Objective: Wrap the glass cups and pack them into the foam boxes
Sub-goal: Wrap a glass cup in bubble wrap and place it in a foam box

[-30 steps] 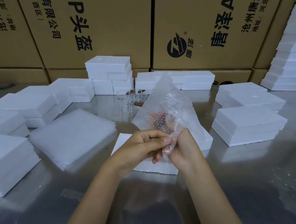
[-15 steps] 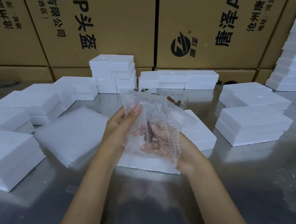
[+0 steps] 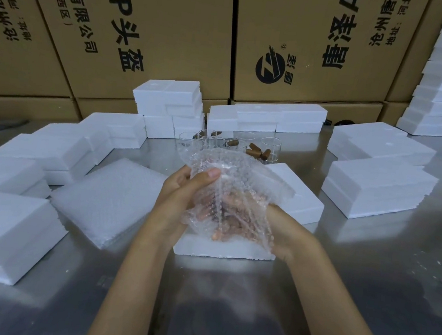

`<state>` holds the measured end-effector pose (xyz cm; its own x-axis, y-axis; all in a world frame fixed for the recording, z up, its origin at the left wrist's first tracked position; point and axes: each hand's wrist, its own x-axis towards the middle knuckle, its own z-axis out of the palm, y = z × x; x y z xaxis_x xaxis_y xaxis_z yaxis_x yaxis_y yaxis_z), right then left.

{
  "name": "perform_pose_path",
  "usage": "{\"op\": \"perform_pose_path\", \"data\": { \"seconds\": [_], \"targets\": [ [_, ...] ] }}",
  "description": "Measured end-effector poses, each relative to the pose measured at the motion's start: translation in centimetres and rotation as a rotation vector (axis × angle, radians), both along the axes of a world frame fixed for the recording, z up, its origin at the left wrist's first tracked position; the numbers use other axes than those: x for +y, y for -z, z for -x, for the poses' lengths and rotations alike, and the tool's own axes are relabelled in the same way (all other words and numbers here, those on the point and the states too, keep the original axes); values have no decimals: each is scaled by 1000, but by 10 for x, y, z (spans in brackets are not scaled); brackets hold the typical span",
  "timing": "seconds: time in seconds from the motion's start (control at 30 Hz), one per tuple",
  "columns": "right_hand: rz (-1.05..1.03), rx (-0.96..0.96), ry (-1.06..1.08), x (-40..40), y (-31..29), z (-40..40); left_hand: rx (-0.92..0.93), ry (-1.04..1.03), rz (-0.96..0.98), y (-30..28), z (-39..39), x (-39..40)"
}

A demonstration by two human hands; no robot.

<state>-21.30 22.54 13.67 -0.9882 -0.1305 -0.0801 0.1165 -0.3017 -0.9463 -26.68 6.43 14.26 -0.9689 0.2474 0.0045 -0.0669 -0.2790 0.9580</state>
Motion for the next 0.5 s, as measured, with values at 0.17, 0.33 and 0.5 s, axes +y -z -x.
{"op": "perform_pose_path", "data": {
  "seconds": [0.17,0.33,0.5],
  "targets": [
    [-157,-27,154,11,5,7,67,-50,-17,2,8,-6],
    [-204,21,139,8,5,9,140,15,14,4,11,-6],
    [-243,12,128,7,2,17,114,29,-38,1,8,-7]
  ]
}}
